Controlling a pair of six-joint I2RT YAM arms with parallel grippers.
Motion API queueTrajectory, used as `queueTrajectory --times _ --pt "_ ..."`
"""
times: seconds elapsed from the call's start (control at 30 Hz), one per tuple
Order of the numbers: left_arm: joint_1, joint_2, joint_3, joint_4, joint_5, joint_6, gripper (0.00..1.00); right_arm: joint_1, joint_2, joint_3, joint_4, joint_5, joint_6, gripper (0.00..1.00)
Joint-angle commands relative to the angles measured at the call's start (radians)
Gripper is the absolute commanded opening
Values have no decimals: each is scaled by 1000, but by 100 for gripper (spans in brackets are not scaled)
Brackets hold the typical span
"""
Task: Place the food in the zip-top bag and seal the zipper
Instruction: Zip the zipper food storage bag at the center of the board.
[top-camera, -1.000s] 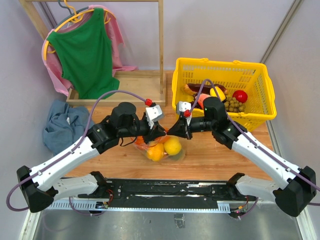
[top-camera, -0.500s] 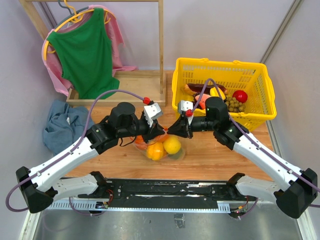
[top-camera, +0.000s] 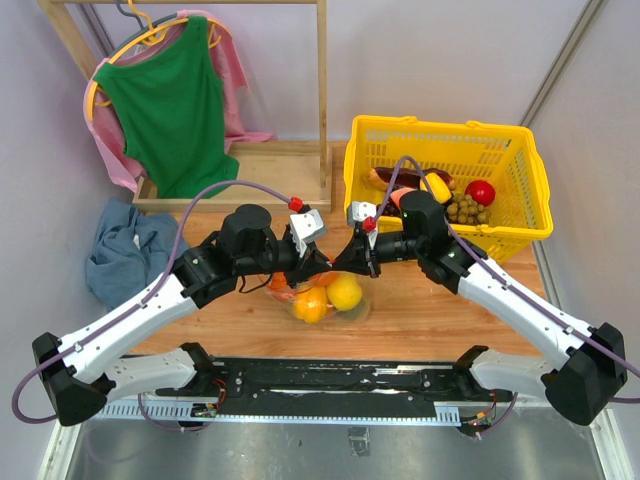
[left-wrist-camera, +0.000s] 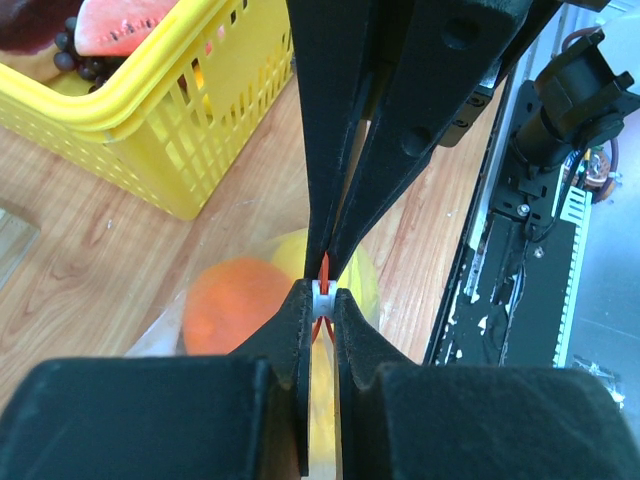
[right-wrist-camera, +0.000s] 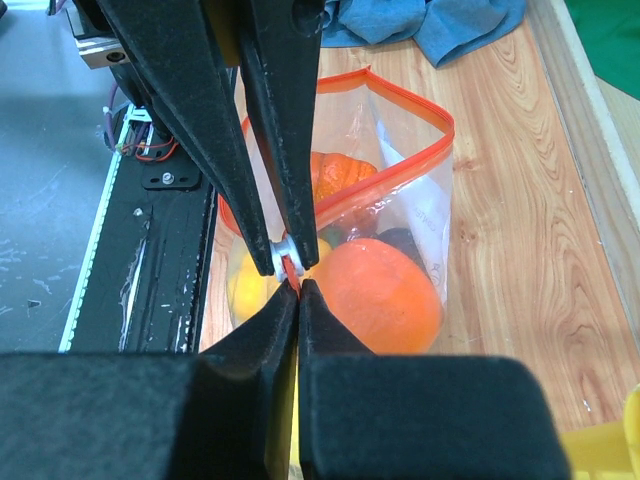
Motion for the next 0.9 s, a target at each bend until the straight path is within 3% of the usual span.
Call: queueTrajectory --times 0.0,0.37,0.5,0.67,0.87 --pt "-3 -8 22 -25 -10 2 0 10 -40 24 3 83 4 1" --pt "-2 -23 18 -88 -98 0 0 -2 -120 -28 54 159 52 1" --pt "-2 -27 26 -98 -112 9 0 -6 -131 -36 60 123 44 1" --pt "-3 15 84 -106 -63 40 0 7 -88 0 50 46 28 28" --pt "-3 44 115 -94 -12 58 0 14 -15 48 27 6 12 34"
